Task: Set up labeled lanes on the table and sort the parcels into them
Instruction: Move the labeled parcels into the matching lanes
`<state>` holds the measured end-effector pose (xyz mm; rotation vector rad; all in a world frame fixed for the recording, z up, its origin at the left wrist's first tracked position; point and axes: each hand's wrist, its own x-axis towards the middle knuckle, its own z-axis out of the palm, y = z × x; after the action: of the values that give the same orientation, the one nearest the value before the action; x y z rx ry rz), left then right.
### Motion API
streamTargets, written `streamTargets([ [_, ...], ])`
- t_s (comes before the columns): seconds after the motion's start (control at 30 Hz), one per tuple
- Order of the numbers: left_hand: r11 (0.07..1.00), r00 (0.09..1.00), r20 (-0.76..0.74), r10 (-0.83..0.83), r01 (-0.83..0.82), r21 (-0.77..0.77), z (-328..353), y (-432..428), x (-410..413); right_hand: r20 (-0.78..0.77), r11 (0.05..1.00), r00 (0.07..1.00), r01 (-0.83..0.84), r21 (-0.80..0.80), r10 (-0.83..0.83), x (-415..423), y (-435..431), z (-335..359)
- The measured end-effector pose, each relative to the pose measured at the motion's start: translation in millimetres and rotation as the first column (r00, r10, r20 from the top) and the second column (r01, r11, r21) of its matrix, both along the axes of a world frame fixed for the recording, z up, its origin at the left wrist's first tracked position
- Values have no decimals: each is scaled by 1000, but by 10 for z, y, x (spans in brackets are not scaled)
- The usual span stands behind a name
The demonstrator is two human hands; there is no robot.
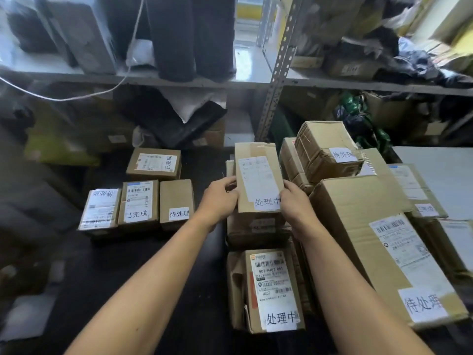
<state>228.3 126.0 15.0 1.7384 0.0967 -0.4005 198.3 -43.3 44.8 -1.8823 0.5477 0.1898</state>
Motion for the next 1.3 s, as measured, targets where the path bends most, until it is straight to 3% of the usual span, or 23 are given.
streamTargets([
  [0.17,995,999,29,42,-45,87,-97,-135,-64,-4,998,999,52,26,-52,-37,-47,-101],
  [0.37,998,999,29,30,-31,58,-133,-50,-30,-12,996,998,56,-66,-57,-23,12,-26],
  [0.47,990,994,59,97,-102,92,-101,118,-12,186,972,982,77,-223,-36,-38,149,96],
  [0.57,963,965,121,234,-248,111,-18,534,73,423,952,905,88,-292,46,6,414,208],
  [0.73,852,851,223,475,-508,125,42,1418,152,515,987,847,-66,-145,132,179,1045,308],
  [0.83,854,857,154,491,-509,111,-122,1671,135,414,983,892,-181,-36,180,279,1422,97],
  [1.0,907,918,36,396,-397,145,-677,1590,75,30,965,969,-248,85,246,421,1866,-568],
  [1.13,946,955,-34,296,-287,153,-1101,1430,47,-156,974,961,-222,46,227,494,1990,-1118],
  [1.3,959,961,-78,266,-255,125,-1437,1291,15,-256,977,944,-214,8,209,530,2020,-1535],
])
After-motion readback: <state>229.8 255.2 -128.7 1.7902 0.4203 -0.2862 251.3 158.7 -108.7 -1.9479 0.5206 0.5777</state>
